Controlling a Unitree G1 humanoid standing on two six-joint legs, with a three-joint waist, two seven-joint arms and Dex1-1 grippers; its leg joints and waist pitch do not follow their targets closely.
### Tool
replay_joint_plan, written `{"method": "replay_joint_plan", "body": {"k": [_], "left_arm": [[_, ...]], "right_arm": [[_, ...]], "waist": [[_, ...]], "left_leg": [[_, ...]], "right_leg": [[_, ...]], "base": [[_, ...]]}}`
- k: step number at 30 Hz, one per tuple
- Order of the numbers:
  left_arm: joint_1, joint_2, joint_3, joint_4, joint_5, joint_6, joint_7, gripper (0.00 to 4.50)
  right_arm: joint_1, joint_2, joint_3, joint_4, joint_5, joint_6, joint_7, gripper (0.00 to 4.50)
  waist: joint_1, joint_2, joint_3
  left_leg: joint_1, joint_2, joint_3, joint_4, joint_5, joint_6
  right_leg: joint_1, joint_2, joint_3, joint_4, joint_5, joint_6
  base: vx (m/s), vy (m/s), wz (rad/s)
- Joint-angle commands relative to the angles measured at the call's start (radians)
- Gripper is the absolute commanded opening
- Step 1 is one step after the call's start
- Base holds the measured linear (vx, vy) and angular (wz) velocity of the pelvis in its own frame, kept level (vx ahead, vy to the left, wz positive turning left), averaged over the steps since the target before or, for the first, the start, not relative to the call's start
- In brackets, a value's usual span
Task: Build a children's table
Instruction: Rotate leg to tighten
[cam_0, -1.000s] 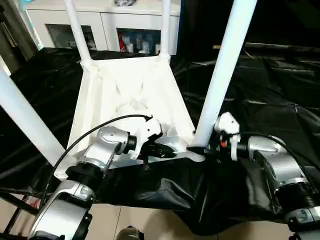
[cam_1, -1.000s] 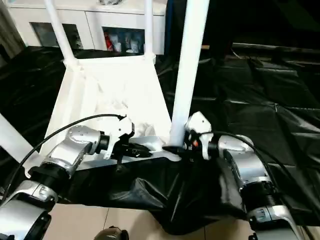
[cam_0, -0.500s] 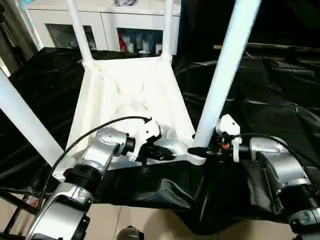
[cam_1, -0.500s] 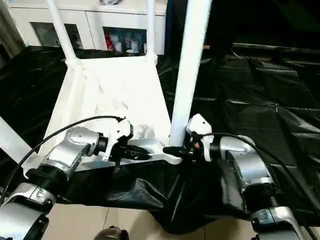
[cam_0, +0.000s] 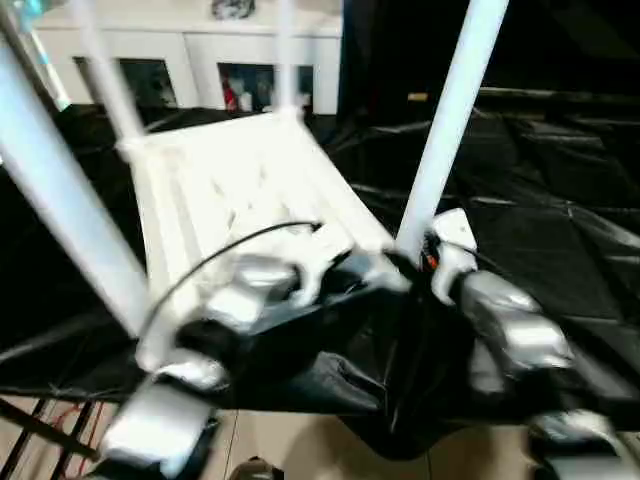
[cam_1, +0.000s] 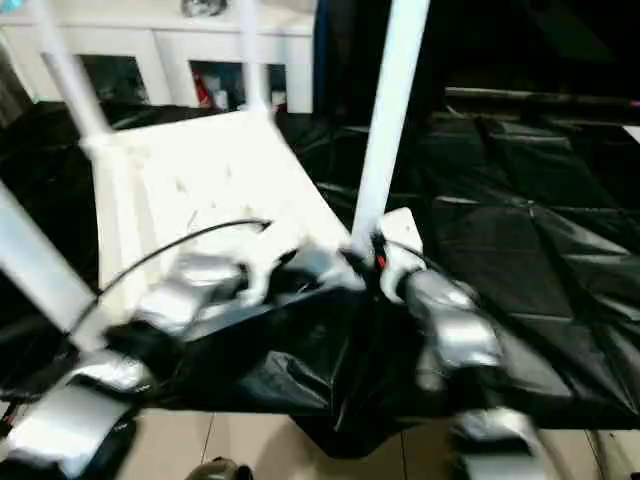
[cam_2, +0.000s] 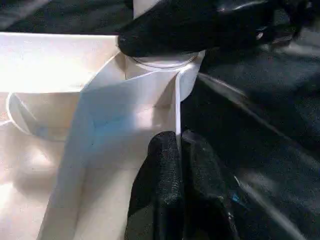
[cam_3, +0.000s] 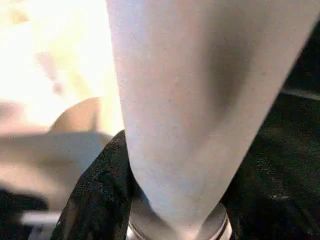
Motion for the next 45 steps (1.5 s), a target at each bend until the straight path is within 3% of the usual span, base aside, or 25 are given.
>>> {"method": "replay_joint_plan", "body": {"k": [1,3,5,7,9,15,21,25,28,29,32,38,40,45], "left_arm": [[-0.064,-0.061,0.016,-0.010,-0.013,-0.034,0.096,0.00],[-0.069,-0.063,0.006,0.001,-0.003,-0.053,0.089,0.00],[-0.070,-0.064,0.011,0.007,-0.013,-0.059,0.076,0.00],[-0.066,-0.060,0.008,0.003,-0.015,-0.063,0.060,0.00],[-0.050,-0.034,0.006,-0.006,-0.023,-0.073,-0.010,0.00],[-0.015,0.013,0.000,-0.053,-0.058,-0.093,-0.150,0.00],[0.062,0.114,-0.049,-0.174,-0.106,-0.095,-0.424,0.00],[0.077,0.150,-0.055,-0.196,-0.110,-0.084,-0.482,0.00],[0.092,0.183,-0.062,-0.222,-0.117,-0.082,-0.536,0.00],[0.098,0.196,-0.062,-0.235,-0.116,-0.082,-0.555,0.00],[0.110,0.215,-0.065,-0.257,-0.119,-0.068,-0.585,0.00],[0.123,0.245,-0.067,-0.290,-0.132,-0.047,-0.625,0.00],[0.124,0.248,-0.068,-0.293,-0.131,-0.042,-0.628,0.00],[0.114,0.218,-0.049,-0.266,-0.102,-0.059,-0.524,0.00]], "right_arm": [[0.011,0.083,0.077,0.089,-0.005,0.029,-0.013,2.03],[-0.002,0.100,0.071,0.100,0.007,0.003,0.013,2.58],[-0.006,0.114,0.058,0.094,0.017,0.002,0.028,2.73],[-0.002,0.113,0.063,0.083,0.013,-0.005,0.039,2.80],[0.023,0.075,0.106,0.034,-0.006,-0.044,0.118,3.13],[0.075,-0.024,0.166,-0.071,0.037,-0.067,0.354,3.13],[0.130,-0.179,0.203,-0.204,0.089,-0.068,0.637,3.13],[0.140,-0.238,0.215,-0.229,0.088,-0.072,0.722,3.13],[0.136,-0.279,0.220,-0.232,0.077,-0.071,0.763,3.13],[0.136,-0.294,0.220,-0.239,0.082,-0.061,0.784,2.83],[0.137,-0.311,0.221,-0.251,0.093,-0.044,0.811,2.77],[0.148,-0.335,0.235,-0.279,0.104,-0.021,0.864,2.19],[0.154,-0.335,0.239,-0.289,0.112,-0.011,0.872,2.05],[0.165,-0.287,0.245,-0.270,0.094,0.027,0.787,2.02]], "waist": [[-0.005,-0.012,-0.061],[-0.006,-0.012,-0.063],[-0.006,-0.013,-0.065],[-0.005,-0.014,-0.064],[-0.004,-0.013,-0.062],[-0.001,-0.014,-0.062],[0.011,-0.010,-0.062],[0.022,-0.007,-0.061],[0.025,-0.006,-0.061],[0.025,-0.008,-0.061],[0.029,-0.007,-0.062],[0.040,-0.006,-0.065],[0.041,-0.010,-0.065],[0.040,-0.015,-0.063]], "left_leg": [[0.030,0.038,-0.032,-0.085,-0.344,-0.035],[0.029,0.039,-0.031,-0.083,-0.330,-0.023],[0.025,0.037,-0.028,-0.079,-0.291,-0.001],[0.024,0.037,-0.028,-0.079,-0.278,0.009],[0.024,0.038,-0.028,-0.080,-0.285,0.011],[0.024,0.041,-0.028,-0.081,-0.294,0.022],[0.026,0.049,-0.025,-0.077,-0.288,0.042],[0.030,0.053,-0.024,-0.078,-0.298,0.033],[0.029,0.052,-0.026,-0.080,-0.313,0.021],[0.028,0.051,-0.025,-0.080,-0.314,0.020],[0.029,0.051,-0.024,-0.077,-0.295,0.025],[0.029,0.051,-0.023,-0.073,-0.273,0.035],[0.028,0.051,-0.024,-0.074,-0.277,0.029],[0.026,0.051,-0.024,-0.075,-0.278,0.026]], "right_leg": [[0.027,-0.064,0.032,-0.090,-0.298,-0.168],[0.031,-0.064,0.033,-0.089,-0.257,-0.166],[0.034,-0.062,0.033,-0.082,-0.183,-0.180],[0.037,-0.062,0.032,-0.082,-0.177,-0.186],[0.037,-0.064,0.032,-0.085,-0.201,-0.183],[0.040,-0.062,0.032,-0.083,-0.189,-0.189],[0.040,-0.062,0.031,-0.077,-0.177,-0.218],[0.032,-0.063,0.033,-0.078,-0.184,-0.231],[0.034,-0.063,0.032,-0.076,-0.196,-0.229],[0.034,-0.064,0.033,-0.076,-0.196,-0.228],[0.034,-0.062,0.033,-0.074,-0.176,-0.232],[0.030,-0.060,0.032,-0.069,-0.144,-0.239],[0.032,-0.062,0.032,-0.069,-0.154,-0.236],[0.031,-0.064,0.032,-0.071,-0.183,-0.226]], "base": [[0.000,0.000,0.00],[0.000,0.000,0.00],[0.000,0.000,0.00],[0.000,0.000,0.00],[0.000,0.000,0.00],[0.000,0.000,0.00],[0.000,0.000,0.00],[0.000,0.000,0.00],[0.000,0.000,0.00],[0.000,0.000,0.00],[0.000,0.000,0.00],[0.000,0.000,0.00],[0.000,0.000,0.00],[0.000,0.000,0.00]]}}
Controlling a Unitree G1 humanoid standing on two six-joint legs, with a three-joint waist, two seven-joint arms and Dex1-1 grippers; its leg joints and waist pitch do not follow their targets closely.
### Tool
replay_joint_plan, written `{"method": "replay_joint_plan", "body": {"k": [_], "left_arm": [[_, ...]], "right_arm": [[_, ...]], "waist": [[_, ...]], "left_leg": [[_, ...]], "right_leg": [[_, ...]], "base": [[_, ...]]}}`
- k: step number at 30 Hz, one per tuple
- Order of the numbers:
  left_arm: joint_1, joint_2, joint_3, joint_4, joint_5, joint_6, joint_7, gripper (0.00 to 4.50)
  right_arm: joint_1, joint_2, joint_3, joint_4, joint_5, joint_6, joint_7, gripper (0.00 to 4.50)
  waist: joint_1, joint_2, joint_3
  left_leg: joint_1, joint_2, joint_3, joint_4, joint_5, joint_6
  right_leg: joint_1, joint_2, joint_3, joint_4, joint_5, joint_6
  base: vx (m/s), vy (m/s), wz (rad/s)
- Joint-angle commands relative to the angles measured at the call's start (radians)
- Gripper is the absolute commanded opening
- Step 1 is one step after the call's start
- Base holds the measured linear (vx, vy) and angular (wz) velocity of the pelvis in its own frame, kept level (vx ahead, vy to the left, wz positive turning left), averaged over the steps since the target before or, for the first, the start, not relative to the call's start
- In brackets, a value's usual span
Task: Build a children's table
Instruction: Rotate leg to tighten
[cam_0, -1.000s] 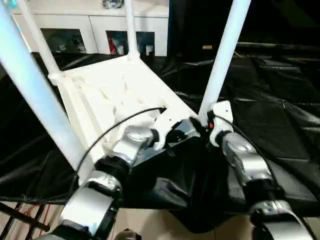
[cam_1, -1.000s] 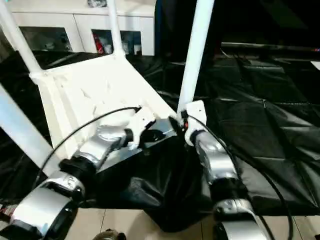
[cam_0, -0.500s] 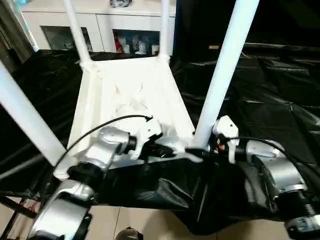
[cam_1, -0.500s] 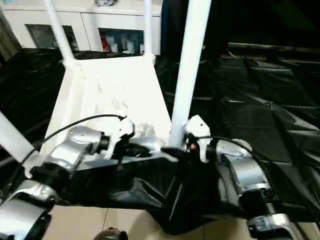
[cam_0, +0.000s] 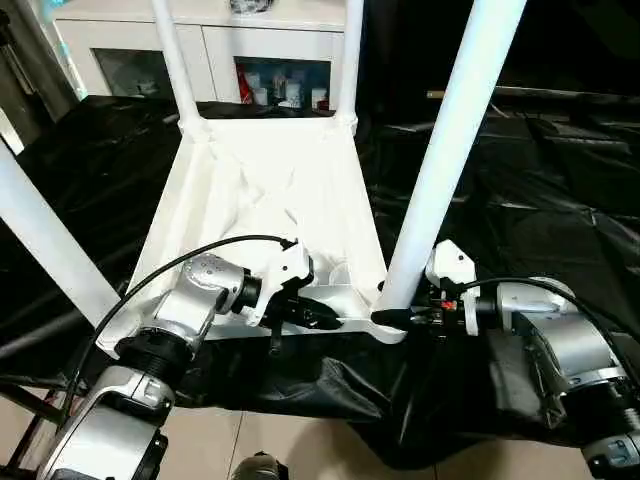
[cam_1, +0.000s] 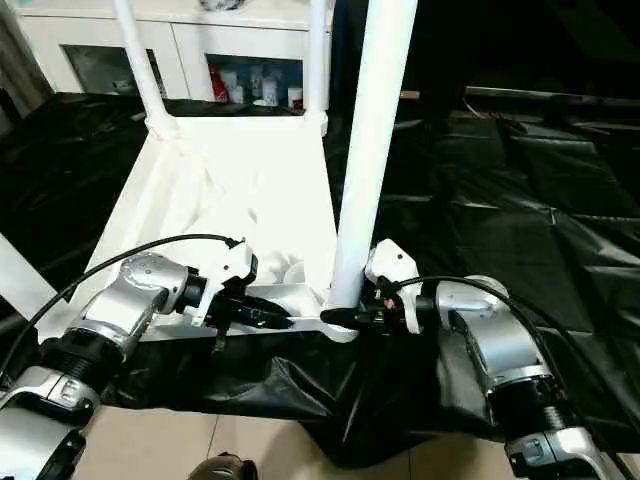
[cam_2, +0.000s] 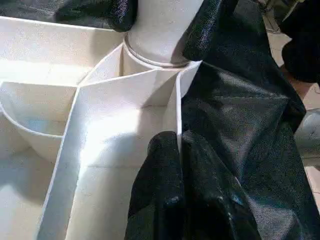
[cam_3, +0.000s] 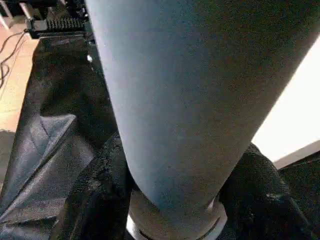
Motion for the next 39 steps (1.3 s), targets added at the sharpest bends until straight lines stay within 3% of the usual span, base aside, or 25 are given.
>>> {"method": "replay_joint_plan", "body": {"k": [1,2,4,5,6,7,9,11,16,17,18,22,24,28,30,33,36,39], "left_arm": [[-0.027,-0.042,0.017,-0.032,-0.015,-0.020,0.049,0.00],[-0.031,-0.048,0.020,-0.025,-0.012,-0.021,0.065,0.00],[-0.063,-0.090,0.039,0.031,0.012,-0.031,0.193,0.00],[-0.075,-0.106,0.045,0.049,0.018,-0.031,0.234,0.00],[-0.086,-0.118,0.047,0.063,0.021,-0.031,0.262,0.00],[-0.101,-0.138,0.046,0.078,0.026,-0.027,0.299,0.00],[-0.120,-0.173,0.047,0.096,0.036,-0.010,0.361,0.00],[-0.150,-0.226,0.066,0.130,0.047,0.004,0.492,0.00],[-0.174,-0.296,0.082,0.160,0.051,0.014,0.597,0.00],[-0.176,-0.313,0.081,0.163,0.052,0.006,0.599,0.00],[-0.176,-0.317,0.081,0.163,0.052,0.003,0.598,0.00],[-0.172,-0.316,0.077,0.162,0.045,-0.005,0.578,0.00],[-0.155,-0.296,0.065,0.143,0.037,-0.010,0.515,0.00],[-0.135,-0.247,0.059,0.125,0.031,-0.010,0.441,0.00],[-0.123,-0.221,0.053,0.108,0.022,-0.012,0.384,0.00],[-0.102,-0.181,0.040,0.073,0.007,-0.011,0.294,0.00],[-0.076,-0.141,0.030,0.030,-0.018,-0.015,0.181,0.00],[-0.053,-0.103,0.015,-0.010,-0.030,0.000,0.095,0.00]], "right_arm": [[0.016,0.029,0.042,0.010,-0.007,0.036,-0.025,2.02],[0.015,0.036,0.043,0.016,-0.015,0.040,-0.042,2.02],[-0.014,0.129,0.008,0.112,-0.068,0.059,-0.264,2.02],[-0.027,0.166,-0.012,0.151,-0.082,0.068,-0.354,2.02],[-0.038,0.197,-0.031,0.184,-0.088,0.081,-0.429,2.02],[-0.050,0.234,-0.053,0.223,-0.094,0.093,-0.518,2.02],[-0.065,0.283,-0.077,0.272,-0.104,0.099,-0.633,2.01],[-0.081,0.335,-0.100,0.307,-0.105,0.099,-0.737,2.01],[-0.108,0.391,-0.078,0.337,-0.152,0.074,-0.812,2.00],[-0.119,0.404,-0.088,0.347,-0.141,0.049,-0.797,2.00],[-0.122,0.407,-0.092,0.349,-0.135,0.044,-0.793,2.56],[-0.128,0.408,-0.109,0.341,-0.107,0.027,-0.772,2.78],[-0.124,0.383,-0.087,0.315,-0.116,-0.016,-0.735,3.05],[-0.105,0.309,-0.043,0.257,-0.100,-0.063,-0.543,3.05],[-0.083,0.261,-0.013,0.211,-0.086,-0.076,-0.427,3.05],[-0.054,0.192,0.009,0.148,-0.052,-0.077,-0.285,3.05],[-0.030,0.116,0.024,0.096,-0.025,-0.061,-0.158,3.05],[-0.018,0.065,0.024,0.067,-0.010,-0.058,-0.076,3.05]], "waist": [[-0.005,-0.014,-0.064],[-0.007,-0.015,-0.061],[-0.014,-0.016,-0.058],[-0.024,-0.015,-0.053],[-0.024,-0.015,-0.053],[-0.038,-0.019,-0.055],[-0.051,-0.013,-0.053],[-0.062,-0.018,-0.053],[-0.060,-0.017,-0.055],[-0.061,-0.015,-0.058],[-0.059,-0.015,-0.058],[-0.057,-0.015,-0.061],[-0.056,-0.016,-0.061],[-0.052,-0.017,-0.062],[-0.047,-0.019,-0.063],[-0.042,-0.017,-0.065],[-0.036,-0.017,-0.063],[-0.031,-0.016,-0.060]], "left_leg": [[0.032,0.050,-0.025,-0.071,-0.282,0.019],[0.031,0.049,-0.026,-0.072,-0.296,0.013],[0.031,0.046,-0.027,-0.076,-0.315,-0.005],[0.032,0.042,-0.031,-0.083,-0.361,-0.031],[0.032,0.042,-0.031,-0.083,-0.361,-0.031],[0.039,0.042,-0.040,-0.087,-0.406,-0.060],[0.038,0.043,-0.043,-0.093,-0.425,-0.071],[0.046,0.040,-0.040,-0.091,-0.447,-0.074],[0.044,0.038,-0.036,-0.088,-0.416,-0.049],[0.040,0.037,-0.034,-0.087,-0.394,-0.043],[0.039,0.037,-0.033,-0.086,-0.384,-0.037],[0.038,0.037,-0.030,-0.084,-0.346,-0.019],[0.037,0.037,-0.029,-0.083,-0.335,-0.012],[0.033,0.038,-0.028,-0.080,-0.312,0.009],[0.030,0.039,-0.026,-0.074,-0.270,0.031],[0.029,0.041,-0.023,-0.069,-0.234,0.057],[0.029,0.043,-0.022,-0.069,-0.244,0.064],[0.033,0.048,-0.024,-0.074,-0.286,0.045]], "right_leg": [[0.034,-0.064,0.035,-0.070,-0.197,-0.222],[0.034,-0.065,0.035,-0.073,-0.226,-0.214],[0.028,-0.067,0.036,-0.078,-0.272,-0.204],[0.027,-0.069,0.034,-0.085,-0.360,-0.185],[0.027,-0.069,0.034,-0.085,-0.360,-0.185],[0.030,-0.075,0.033,-0.093,-0.452,-0.147],[0.028,-0.074,0.033,-0.097,-0.453,-0.138],[0.022,-0.069,0.034,-0.101,-0.429,-0.139],[0.025,-0.065,0.038,-0.102,-0.380,-0.142],[0.029,-0.064,0.039,-0.097,-0.326,-0.151],[0.031,-0.063,0.038,-0.094,-0.305,-0.155],[0.034,-0.062,0.039,-0.090,-0.255,-0.166],[0.035,-0.062,0.038,-0.089,-0.242,-0.171],[0.041,-0.063,0.038,-0.086,-0.209,-0.174],[0.048,-0.061,0.035,-0.079,-0.160,-0.191],[0.046,-0.058,0.034,-0.070,-0.093,-0.217],[0.046,-0.059,0.033,-0.073,-0.119,-0.230],[0.042,-0.060,0.033,-0.078,-0.199,-0.226]], "base": [[0.000,0.000,0.00],[0.000,0.000,0.00],[0.000,0.000,0.00],[0.000,0.000,0.00],[0.000,0.000,0.00],[0.000,0.000,0.00],[0.000,0.000,0.00],[0.000,0.000,0.00],[0.000,0.000,0.00],[0.000,0.000,0.00],[0.000,0.000,0.00],[0.000,0.000,0.00],[0.000,0.000,0.00],[0.000,0.000,0.00],[0.000,0.000,0.00],[0.000,0.000,0.00],[0.000,0.000,0.00],[0.000,0.000,0.00]]}}
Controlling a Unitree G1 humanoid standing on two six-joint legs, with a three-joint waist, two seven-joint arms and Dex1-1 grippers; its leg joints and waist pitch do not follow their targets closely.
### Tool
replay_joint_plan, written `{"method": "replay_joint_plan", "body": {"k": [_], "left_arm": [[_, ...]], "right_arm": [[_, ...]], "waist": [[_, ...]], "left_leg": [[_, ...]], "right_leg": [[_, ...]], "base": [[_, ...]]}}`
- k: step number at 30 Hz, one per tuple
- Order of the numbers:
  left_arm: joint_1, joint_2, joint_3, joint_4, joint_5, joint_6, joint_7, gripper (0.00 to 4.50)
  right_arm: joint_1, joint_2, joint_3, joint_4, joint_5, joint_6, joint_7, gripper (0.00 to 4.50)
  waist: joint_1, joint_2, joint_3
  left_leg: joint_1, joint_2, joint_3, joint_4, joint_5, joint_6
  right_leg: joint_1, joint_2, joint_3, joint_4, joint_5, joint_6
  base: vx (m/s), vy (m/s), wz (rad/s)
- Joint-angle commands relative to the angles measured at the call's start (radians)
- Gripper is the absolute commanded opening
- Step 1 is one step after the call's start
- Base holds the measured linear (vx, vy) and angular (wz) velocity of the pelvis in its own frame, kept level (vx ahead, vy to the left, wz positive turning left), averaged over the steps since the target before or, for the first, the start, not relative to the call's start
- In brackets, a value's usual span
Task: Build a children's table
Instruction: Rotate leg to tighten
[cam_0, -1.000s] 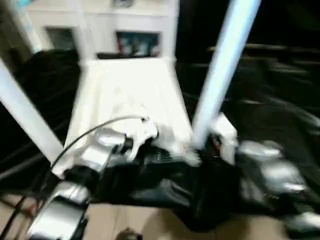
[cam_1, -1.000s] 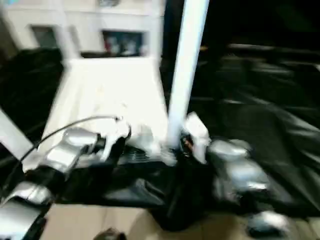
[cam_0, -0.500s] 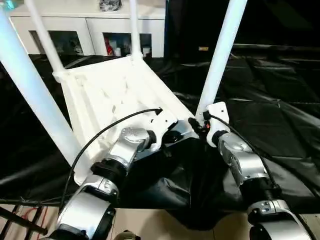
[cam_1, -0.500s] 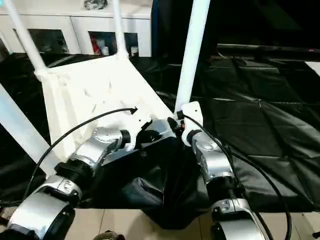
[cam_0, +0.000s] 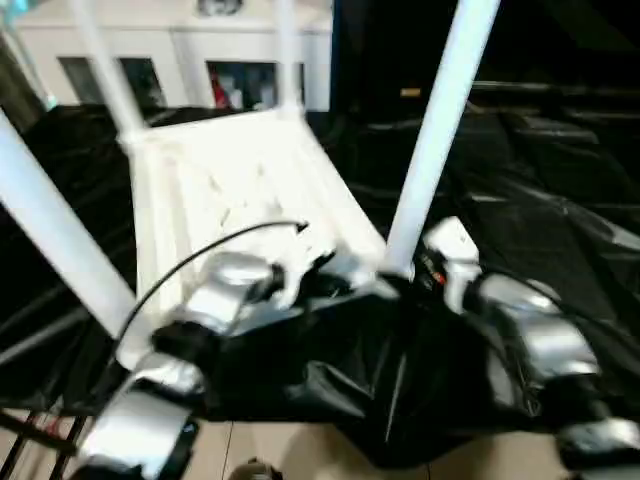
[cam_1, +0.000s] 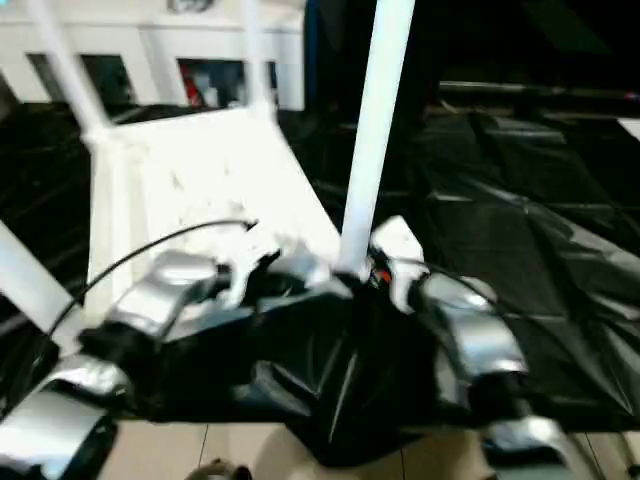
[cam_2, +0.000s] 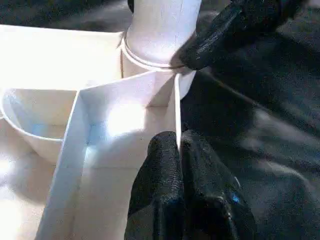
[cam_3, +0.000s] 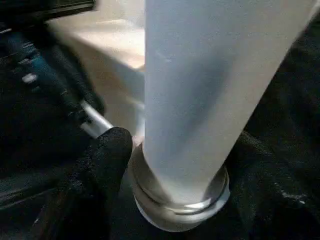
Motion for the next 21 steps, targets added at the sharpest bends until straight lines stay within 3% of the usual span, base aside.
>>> {"method": "replay_joint_plan", "body": {"k": [1,2,6,10,16,21], "left_arm": [[-0.009,-0.017,-0.033,-0.085,-0.056,-0.025,-0.102,0.00],[-0.006,-0.013,-0.035,-0.089,-0.056,-0.025,-0.109,0.00],[0.013,0.023,-0.049,-0.118,-0.062,-0.016,-0.162,0.00],[0.028,0.044,-0.050,-0.148,-0.063,-0.001,-0.189,0.00],[0.038,0.057,-0.055,-0.168,-0.066,0.009,-0.201,0.00],[0.028,0.031,-0.037,-0.150,-0.055,0.004,-0.126,0.00]], "right_arm": [[0.016,-0.003,0.076,-0.051,0.028,0.006,0.124,3.05],[0.018,-0.009,0.077,-0.056,0.031,0.012,0.135,3.05],[0.026,-0.043,0.083,-0.083,0.043,0.035,0.187,3.05],[0.026,-0.053,0.084,-0.089,0.050,0.045,0.210,2.70],[0.032,-0.055,0.095,-0.116,0.069,0.082,0.240,2.11],[0.044,-0.018,0.088,-0.100,0.054,0.083,0.170,2.03]], "waist": [[0.002,-0.012,-0.058],[0.007,-0.010,-0.058],[0.019,-0.012,-0.060],[0.027,-0.012,-0.060],[0.028,-0.014,-0.061],[0.028,-0.015,-0.062]], "left_leg": [[0.023,0.049,-0.023,-0.063,-0.286,0.047],[0.028,0.052,-0.022,-0.063,-0.294,0.042],[0.027,0.051,-0.022,-0.062,-0.282,0.041],[0.027,0.052,-0.024,-0.064,-0.284,0.029],[0.024,0.050,-0.023,-0.062,-0.259,0.034],[0.024,0.049,-0.023,-0.060,-0.259,0.032]], "right_leg": [[0.041,-0.061,0.033,-0.076,-0.198,-0.226],[0.036,-0.061,0.036,-0.076,-0.198,-0.228],[0.038,-0.060,0.035,-0.072,-0.172,-0.233],[0.037,-0.063,0.036,-0.072,-0.193,-0.225],[0.038,-0.061,0.035,-0.068,-0.163,-0.226],[0.036,-0.062,0.035,-0.068,-0.173,-0.222]], "base": [[0.000,0.000,0.00],[0.000,0.000,0.00],[0.000,0.000,0.00],[0.000,0.000,0.00],[0.000,0.000,0.00],[0.000,0.000,0.00]]}}
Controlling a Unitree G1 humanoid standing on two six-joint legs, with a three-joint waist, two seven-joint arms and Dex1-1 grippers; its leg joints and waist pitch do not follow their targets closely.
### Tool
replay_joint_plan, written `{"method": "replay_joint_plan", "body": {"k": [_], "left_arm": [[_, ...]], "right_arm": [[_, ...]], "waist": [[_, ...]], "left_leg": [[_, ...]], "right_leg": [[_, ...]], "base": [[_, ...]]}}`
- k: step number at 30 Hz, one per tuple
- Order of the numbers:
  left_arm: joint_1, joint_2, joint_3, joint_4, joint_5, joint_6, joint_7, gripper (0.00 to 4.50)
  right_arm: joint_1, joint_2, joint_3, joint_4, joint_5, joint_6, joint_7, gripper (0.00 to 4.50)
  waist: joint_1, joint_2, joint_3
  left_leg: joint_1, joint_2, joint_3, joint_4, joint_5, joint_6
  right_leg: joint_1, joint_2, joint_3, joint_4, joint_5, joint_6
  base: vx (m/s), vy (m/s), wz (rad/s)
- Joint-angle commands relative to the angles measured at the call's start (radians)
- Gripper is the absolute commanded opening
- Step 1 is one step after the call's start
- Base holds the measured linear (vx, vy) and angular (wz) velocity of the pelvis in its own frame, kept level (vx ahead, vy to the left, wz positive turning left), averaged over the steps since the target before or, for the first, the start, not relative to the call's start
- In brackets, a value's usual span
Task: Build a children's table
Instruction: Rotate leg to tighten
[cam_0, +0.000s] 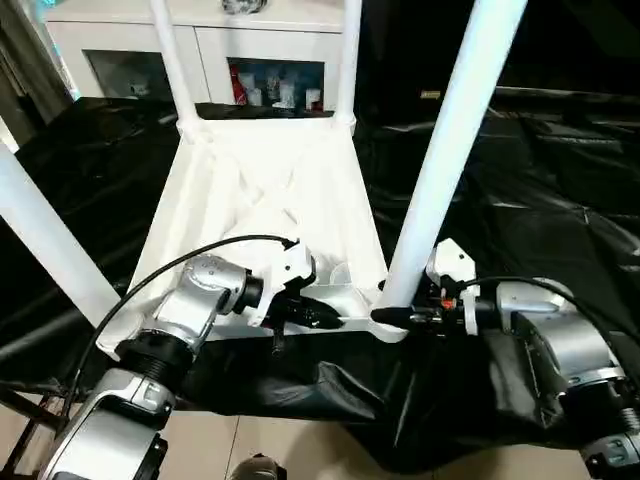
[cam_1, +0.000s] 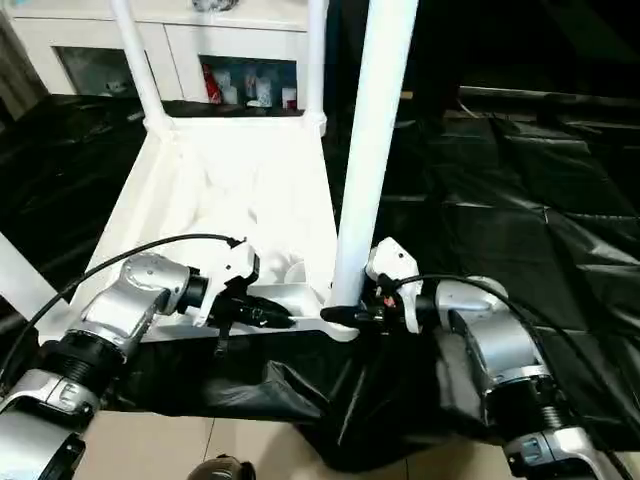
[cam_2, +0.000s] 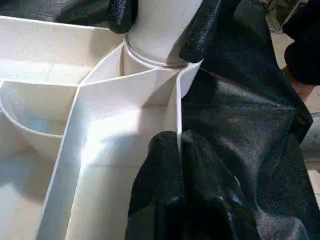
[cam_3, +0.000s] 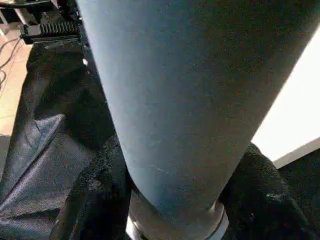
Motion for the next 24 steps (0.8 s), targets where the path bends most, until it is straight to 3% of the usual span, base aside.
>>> {"method": "replay_joint_plan", "body": {"k": [1,6,7,11,15,17,19,20,22,24], "left_arm": [[-0.027,-0.048,0.012,-0.029,-0.021,-0.010,0.060,0.00],[-0.064,-0.100,0.040,0.032,0.006,-0.005,0.207,0.00],[-0.071,-0.111,0.044,0.042,0.010,-0.004,0.234,0.00],[-0.111,-0.167,0.063,0.101,0.026,0.003,0.373,0.00],[-0.152,-0.237,0.086,0.154,0.031,0.013,0.520,0.00],[-0.164,-0.274,0.088,0.168,0.034,0.013,0.554,0.00],[-0.165,-0.292,0.085,0.167,0.032,0.004,0.541,0.00],[-0.164,-0.290,0.084,0.164,0.032,0.001,0.534,0.00],[-0.166,-0.289,0.083,0.168,0.030,-0.003,0.535,0.00],[-0.155,-0.274,0.072,0.160,0.026,-0.016,0.502,0.00]], "right_arm": [[0.016,0.046,0.032,0.008,0.003,0.017,-0.038,2.03],[-0.010,0.168,-0.012,0.110,-0.063,0.054,-0.323,2.00],[-0.013,0.186,-0.017,0.121,-0.069,0.060,-0.361,2.00],[-0.028,0.269,-0.045,0.168,-0.085,0.092,-0.521,1.99],[-0.068,0.345,-0.079,0.251,-0.123,0.109,-0.719,1.99],[-0.098,0.375,-0.077,0.303,-0.165,0.103,-0.812,1.99],[-0.113,0.386,-0.071,0.324,-0.171,0.061,-0.808,1.99],[-0.113,0.386,-0.073,0.320,-0.162,0.050,-0.789,2.33],[-0.114,0.388,-0.076,0.319,-0.158,0.043,-0.780,2.33],[-0.102,0.383,-0.081,0.272,-0.109,0.040,-0.681,2.70]], "waist": [[-0.005,-0.016,-0.063],[-0.022,-0.017,-0.056],[-0.029,-0.016,-0.055],[-0.049,-0.016,-0.053],[-0.056,-0.019,-0.055],[-0.060,-0.014,-0.056],[-0.059,-0.014,-0.058],[-0.058,-0.016,-0.060],[-0.057,-0.016,-0.061],[-0.055,-0.014,-0.060]], "left_leg": [[0.026,0.049,-0.023,-0.061,-0.258,0.031],[0.024,0.043,-0.030,-0.074,-0.314,-0.016],[0.029,0.044,-0.032,-0.077,-0.341,-0.030],[0.034,0.041,-0.032,-0.079,-0.383,-0.046],[0.033,0.040,-0.033,-0.078,-0.370,-0.039],[0.032,0.038,-0.031,-0.078,-0.357,-0.043],[0.031,0.038,-0.030,-0.074,-0.339,-0.032],[0.027,0.037,-0.029,-0.073,-0.318,-0.021],[0.026,0.036,-0.027,-0.070,-0.293,-0.004],[0.025,0.036,-0.026,-0.069,-0.287,0.008]], "right_leg": [[0.036,-0.062,0.035,-0.069,-0.174,-0.221],[0.037,-0.066,0.034,-0.081,-0.307,-0.185],[0.034,-0.067,0.034,-0.087,-0.345,-0.170],[0.028,-0.065,0.036,-0.093,-0.373,-0.157],[0.032,-0.065,0.037,-0.094,-0.346,-0.157],[0.029,-0.062,0.038,-0.090,-0.315,-0.166],[0.034,-0.063,0.038,-0.090,-0.278,-0.165],[0.038,-0.062,0.038,-0.086,-0.242,-0.167],[0.039,-0.059,0.038,-0.082,-0.200,-0.174],[0.041,-0.061,0.037,-0.082,-0.194,-0.178]], "base": [[0.000,0.000,0.00],[0.000,0.000,0.00],[0.000,0.000,0.00],[0.000,0.000,0.00],[0.000,0.000,0.00],[0.000,0.000,0.00],[0.000,0.000,0.00],[0.000,0.000,0.00],[0.000,0.000,0.00],[0.000,0.000,0.00]]}}
